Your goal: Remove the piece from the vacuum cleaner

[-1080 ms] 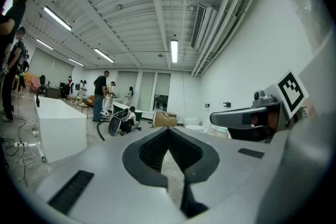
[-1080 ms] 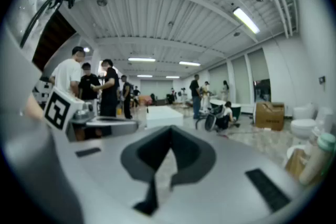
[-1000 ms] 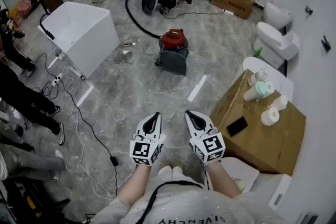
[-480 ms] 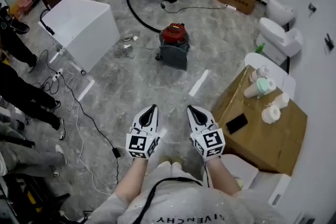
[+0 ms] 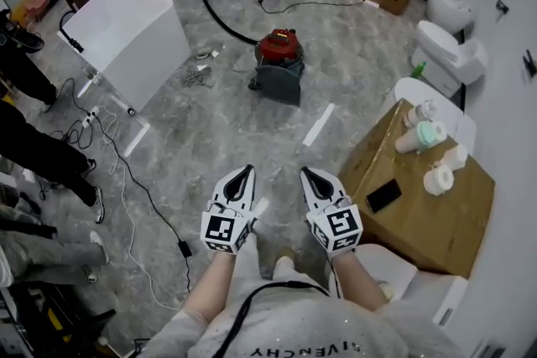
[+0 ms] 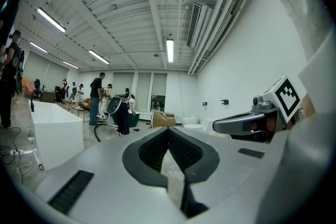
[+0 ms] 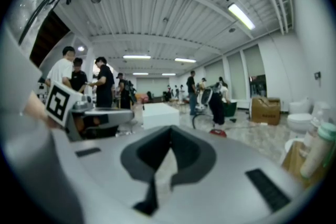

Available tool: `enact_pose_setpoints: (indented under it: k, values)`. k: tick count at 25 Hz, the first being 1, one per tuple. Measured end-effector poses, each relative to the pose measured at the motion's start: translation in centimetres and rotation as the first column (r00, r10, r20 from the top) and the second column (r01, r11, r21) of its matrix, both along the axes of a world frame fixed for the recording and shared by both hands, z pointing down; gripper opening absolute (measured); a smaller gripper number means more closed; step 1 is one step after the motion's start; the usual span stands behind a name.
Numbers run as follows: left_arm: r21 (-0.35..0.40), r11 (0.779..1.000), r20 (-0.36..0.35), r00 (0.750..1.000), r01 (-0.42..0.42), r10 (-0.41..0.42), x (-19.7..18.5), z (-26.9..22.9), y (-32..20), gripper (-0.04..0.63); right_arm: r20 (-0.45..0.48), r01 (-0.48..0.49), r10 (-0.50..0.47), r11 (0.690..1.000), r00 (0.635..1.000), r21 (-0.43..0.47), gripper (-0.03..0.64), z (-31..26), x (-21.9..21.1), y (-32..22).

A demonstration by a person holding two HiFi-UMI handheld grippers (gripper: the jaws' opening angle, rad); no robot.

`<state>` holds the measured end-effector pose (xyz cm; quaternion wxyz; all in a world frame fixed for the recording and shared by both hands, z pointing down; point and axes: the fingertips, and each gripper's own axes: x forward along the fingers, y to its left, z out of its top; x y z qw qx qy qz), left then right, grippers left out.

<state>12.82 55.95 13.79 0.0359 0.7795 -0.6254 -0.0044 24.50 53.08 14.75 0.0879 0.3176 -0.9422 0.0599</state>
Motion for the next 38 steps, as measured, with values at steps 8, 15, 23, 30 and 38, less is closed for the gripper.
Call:
enact_pose_setpoints:
  k: [8, 15, 23, 30, 38]
  values:
    - [-0.018, 0.995, -0.016, 0.995, -0.1, 0.099, -4.8, 0.3, -5.1, 0.022, 0.039, -0.016, 0.016, 1.0, 0.999, 0.007, 0.014, -0.6, -5.5, -2.2]
    - [-0.011, 0.988, -0.018, 0.988, -0.153, 0.153, -10.8, 0.0, -9.5, 0.023, 0.053, -0.078, 0.078, 0.997, 0.996, -0.004, 0.014, -0.8, -11.1, -6.1]
    - [-0.015, 0.974, -0.027, 0.974, -0.225, 0.224, -14.9, 0.4, -12.7, 0.022, 0.052, -0.13, 0.131, 0.991, 0.99, -0.025, 0.014, 0.2, -16.1, -8.7]
    - [-0.021, 0.958, -0.049, 0.958, -0.285, 0.284, -15.7, 1.1, -14.6, 0.022, 0.03, -0.148, 0.149, 0.988, 0.988, -0.041, 0.014, 1.2, -17.8, -10.2]
    - [-0.038, 0.941, -0.081, 0.94, -0.335, 0.331, -15.6, 2.0, -18.5, 0.022, 0.005, -0.153, 0.153, 0.987, 0.988, -0.053, 0.015, 2.0, -17.6, -14.0]
